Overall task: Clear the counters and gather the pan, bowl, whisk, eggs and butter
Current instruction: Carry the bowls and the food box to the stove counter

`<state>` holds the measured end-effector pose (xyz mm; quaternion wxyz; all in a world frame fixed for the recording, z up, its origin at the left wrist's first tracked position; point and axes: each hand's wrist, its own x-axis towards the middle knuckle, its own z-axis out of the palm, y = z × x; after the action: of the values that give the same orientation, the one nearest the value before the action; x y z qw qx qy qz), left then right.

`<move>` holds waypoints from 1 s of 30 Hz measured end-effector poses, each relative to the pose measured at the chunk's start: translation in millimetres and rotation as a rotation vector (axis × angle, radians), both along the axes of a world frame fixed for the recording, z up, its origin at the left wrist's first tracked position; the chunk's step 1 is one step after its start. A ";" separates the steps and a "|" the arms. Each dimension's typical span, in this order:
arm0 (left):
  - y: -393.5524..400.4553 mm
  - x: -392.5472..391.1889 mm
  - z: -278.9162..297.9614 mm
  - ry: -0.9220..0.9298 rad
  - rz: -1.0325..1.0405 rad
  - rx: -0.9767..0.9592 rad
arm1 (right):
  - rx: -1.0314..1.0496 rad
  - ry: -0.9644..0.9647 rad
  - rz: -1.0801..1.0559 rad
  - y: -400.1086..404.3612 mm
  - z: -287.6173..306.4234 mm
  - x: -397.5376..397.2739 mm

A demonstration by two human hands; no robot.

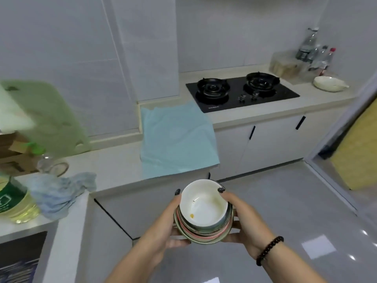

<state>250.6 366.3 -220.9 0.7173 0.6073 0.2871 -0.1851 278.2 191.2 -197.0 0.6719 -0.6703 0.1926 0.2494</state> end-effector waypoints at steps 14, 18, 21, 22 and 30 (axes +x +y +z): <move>-105.0 147.6 -5.1 -0.016 -0.315 -0.023 | 0.015 0.018 -0.284 -106.4 -7.6 99.1; -156.2 191.5 -5.8 -0.025 -0.371 -0.020 | 0.023 0.020 -0.303 -158.8 -10.4 137.6; -201.0 223.1 -5.2 -0.018 -0.392 -0.018 | 0.021 0.015 -0.316 -203.3 -10.0 167.7; -222.1 236.5 -6.0 -0.010 -0.393 -0.024 | 0.023 0.018 -0.320 -224.8 -10.2 180.9; -349.4 308.4 -2.3 0.026 -0.401 -0.044 | 0.007 0.056 -0.354 -352.0 -2.3 252.1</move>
<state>559.1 16.9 -223.2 0.6754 0.6339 0.1654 -0.3386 530.3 -160.8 -199.3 0.7020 -0.6164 0.3253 0.1466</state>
